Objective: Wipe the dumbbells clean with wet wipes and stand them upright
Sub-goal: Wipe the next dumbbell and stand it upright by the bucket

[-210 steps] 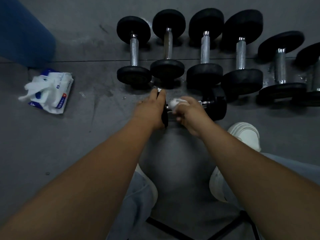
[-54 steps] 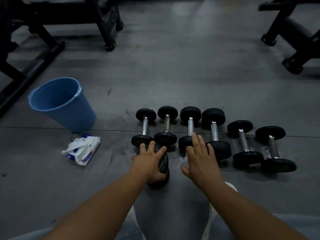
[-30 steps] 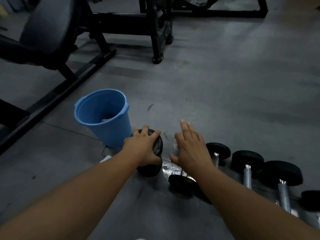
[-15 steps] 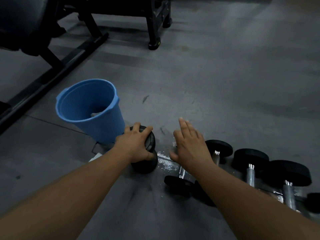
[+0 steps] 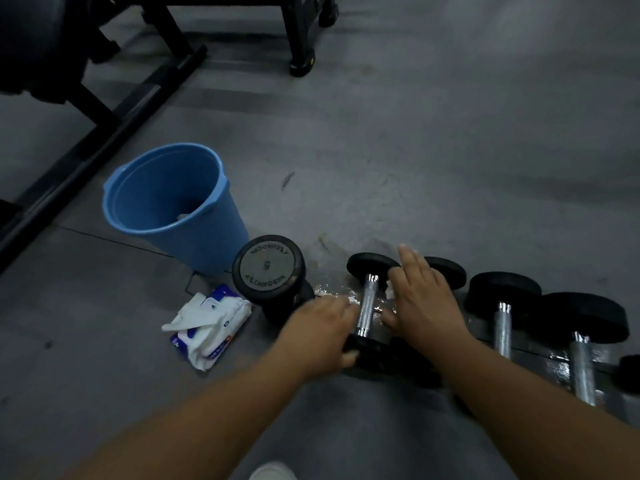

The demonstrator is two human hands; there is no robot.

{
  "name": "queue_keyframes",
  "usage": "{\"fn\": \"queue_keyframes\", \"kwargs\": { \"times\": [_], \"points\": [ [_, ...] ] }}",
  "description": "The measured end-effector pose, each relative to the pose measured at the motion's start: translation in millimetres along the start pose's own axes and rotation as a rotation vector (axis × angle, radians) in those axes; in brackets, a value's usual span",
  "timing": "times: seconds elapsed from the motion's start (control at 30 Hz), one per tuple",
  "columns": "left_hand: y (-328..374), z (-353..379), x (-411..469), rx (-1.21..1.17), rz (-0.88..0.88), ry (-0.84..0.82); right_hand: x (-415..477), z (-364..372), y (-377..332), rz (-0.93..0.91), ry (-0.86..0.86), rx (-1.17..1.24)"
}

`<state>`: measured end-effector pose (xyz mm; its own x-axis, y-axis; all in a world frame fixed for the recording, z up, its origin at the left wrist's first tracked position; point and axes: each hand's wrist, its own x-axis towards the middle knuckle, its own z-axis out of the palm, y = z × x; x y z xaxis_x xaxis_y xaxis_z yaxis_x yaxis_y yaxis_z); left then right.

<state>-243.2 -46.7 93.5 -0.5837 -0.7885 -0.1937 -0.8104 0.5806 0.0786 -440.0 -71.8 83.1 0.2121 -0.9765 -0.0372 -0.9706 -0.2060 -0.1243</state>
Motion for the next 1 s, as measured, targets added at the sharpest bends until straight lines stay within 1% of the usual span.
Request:
{"fn": "queue_keyframes", "kwargs": {
  "times": [0.07,0.13,0.23,0.37,0.47,0.57,0.67,0.73,0.9,1.0],
  "points": [
    [14.3,23.3,-4.3,0.008,-0.016,-0.119,-8.4,4.0,7.7,-0.004,-0.001,-0.010],
    [20.4,39.4,-3.9,0.021,-0.024,-0.169,-14.9,9.5,11.5,-0.008,-0.008,-0.024],
    [18.6,50.4,2.7,0.065,-0.043,-0.149,-24.5,21.5,11.8,-0.006,-0.022,-0.013],
    [17.2,54.0,13.0,0.006,-0.101,-0.138,-38.4,36.0,10.1,-0.023,-0.044,0.010],
    [18.8,50.1,8.1,0.051,-0.073,-0.098,-51.5,39.2,8.4,-0.049,-0.030,0.020],
    [14.0,49.1,-25.8,0.112,0.030,-0.100,-71.3,38.8,1.4,-0.065,-0.027,0.029],
    [11.7,51.5,-71.2,0.254,0.188,-0.196,-99.9,36.4,-16.6,-0.071,-0.012,0.040],
    [13.1,50.2,-97.3,0.325,0.253,-0.218,-125.9,34.2,-32.2,-0.076,0.007,0.061],
    [27.2,8.9,-143.9,0.467,0.456,-0.192,-201.9,28.4,-66.5,-0.052,0.017,0.139],
    [45.8,-1.8,-158.6,0.489,0.593,-0.185,-240.5,26.2,-70.9,-0.020,0.021,0.166]
  ]
}}
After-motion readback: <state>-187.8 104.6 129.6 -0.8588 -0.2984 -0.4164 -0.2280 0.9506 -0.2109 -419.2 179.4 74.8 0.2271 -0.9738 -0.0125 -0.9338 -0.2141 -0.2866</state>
